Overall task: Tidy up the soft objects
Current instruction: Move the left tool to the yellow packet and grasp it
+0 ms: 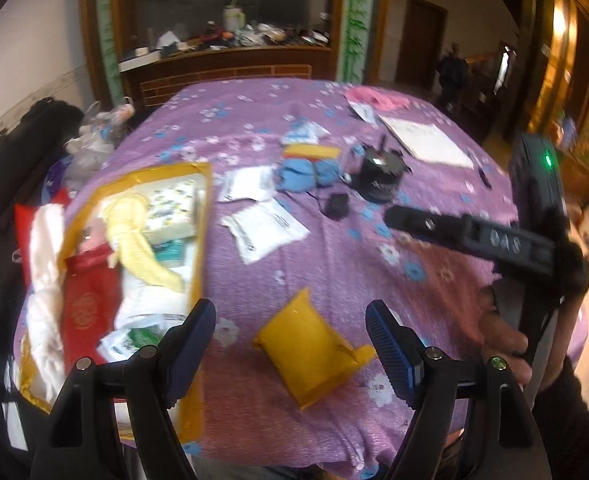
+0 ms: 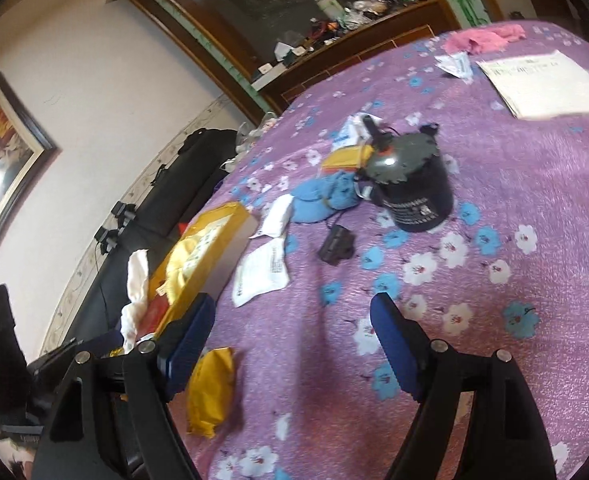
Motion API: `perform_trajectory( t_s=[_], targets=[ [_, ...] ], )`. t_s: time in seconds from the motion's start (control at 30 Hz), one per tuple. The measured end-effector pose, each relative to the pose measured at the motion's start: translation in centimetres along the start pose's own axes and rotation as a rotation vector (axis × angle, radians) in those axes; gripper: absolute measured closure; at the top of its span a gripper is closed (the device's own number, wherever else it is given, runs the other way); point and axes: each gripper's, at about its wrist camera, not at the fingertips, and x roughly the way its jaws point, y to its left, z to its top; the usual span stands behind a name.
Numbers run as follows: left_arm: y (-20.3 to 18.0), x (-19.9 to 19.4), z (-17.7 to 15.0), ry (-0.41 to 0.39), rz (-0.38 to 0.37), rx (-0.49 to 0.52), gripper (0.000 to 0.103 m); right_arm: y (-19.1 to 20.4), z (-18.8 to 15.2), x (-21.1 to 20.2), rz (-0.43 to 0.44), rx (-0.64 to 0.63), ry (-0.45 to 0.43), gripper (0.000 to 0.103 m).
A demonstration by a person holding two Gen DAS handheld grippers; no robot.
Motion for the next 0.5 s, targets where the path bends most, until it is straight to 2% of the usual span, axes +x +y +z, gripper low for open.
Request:
perform_trajectory(
  t_s=[0.2,0.5],
  targets=[
    [-0.8,2.2,-0.4,0.063,-0.023,-0.011,0.022,-0.3,-0.2,0.1,-0.004,0.016,0.011,0.024],
    [-0.9,4.0,-0.7,0.113,0.0,-0.006,0.022,-0.5,-0.4,0.2,0.011,0.037,0.021,0.024]
  ],
)
